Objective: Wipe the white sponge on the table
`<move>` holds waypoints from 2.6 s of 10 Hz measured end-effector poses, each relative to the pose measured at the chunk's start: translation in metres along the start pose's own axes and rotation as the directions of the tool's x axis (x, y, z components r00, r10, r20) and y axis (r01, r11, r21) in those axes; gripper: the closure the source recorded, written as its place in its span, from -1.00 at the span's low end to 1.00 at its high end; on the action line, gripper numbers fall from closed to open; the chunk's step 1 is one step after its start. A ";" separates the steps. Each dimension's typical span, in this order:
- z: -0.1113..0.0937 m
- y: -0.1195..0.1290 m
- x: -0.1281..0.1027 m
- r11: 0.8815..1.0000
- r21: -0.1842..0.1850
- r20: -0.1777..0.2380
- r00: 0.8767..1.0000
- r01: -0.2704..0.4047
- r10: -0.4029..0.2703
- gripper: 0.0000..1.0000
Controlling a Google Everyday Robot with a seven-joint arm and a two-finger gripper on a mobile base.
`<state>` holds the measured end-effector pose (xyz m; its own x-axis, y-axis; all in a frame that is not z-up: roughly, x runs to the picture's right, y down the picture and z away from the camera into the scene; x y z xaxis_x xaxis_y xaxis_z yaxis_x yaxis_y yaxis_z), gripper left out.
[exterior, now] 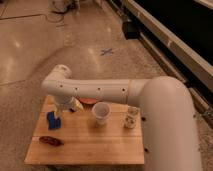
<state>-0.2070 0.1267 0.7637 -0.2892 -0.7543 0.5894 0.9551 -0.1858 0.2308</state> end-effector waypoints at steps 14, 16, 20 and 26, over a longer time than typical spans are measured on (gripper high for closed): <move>0.072 -0.043 0.061 0.992 0.105 0.004 0.998 -0.069 0.069 -0.60; 0.086 -0.054 0.069 0.993 0.106 0.005 0.999 -0.050 0.050 -0.60; 0.105 -0.080 0.074 0.995 0.101 0.020 1.000 0.001 -0.003 -0.60; 0.114 -0.097 0.078 0.996 0.080 0.028 0.999 0.040 -0.042 -0.60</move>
<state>-0.3293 0.1573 0.8753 -0.3309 -0.7278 0.6007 0.9346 -0.1647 0.3153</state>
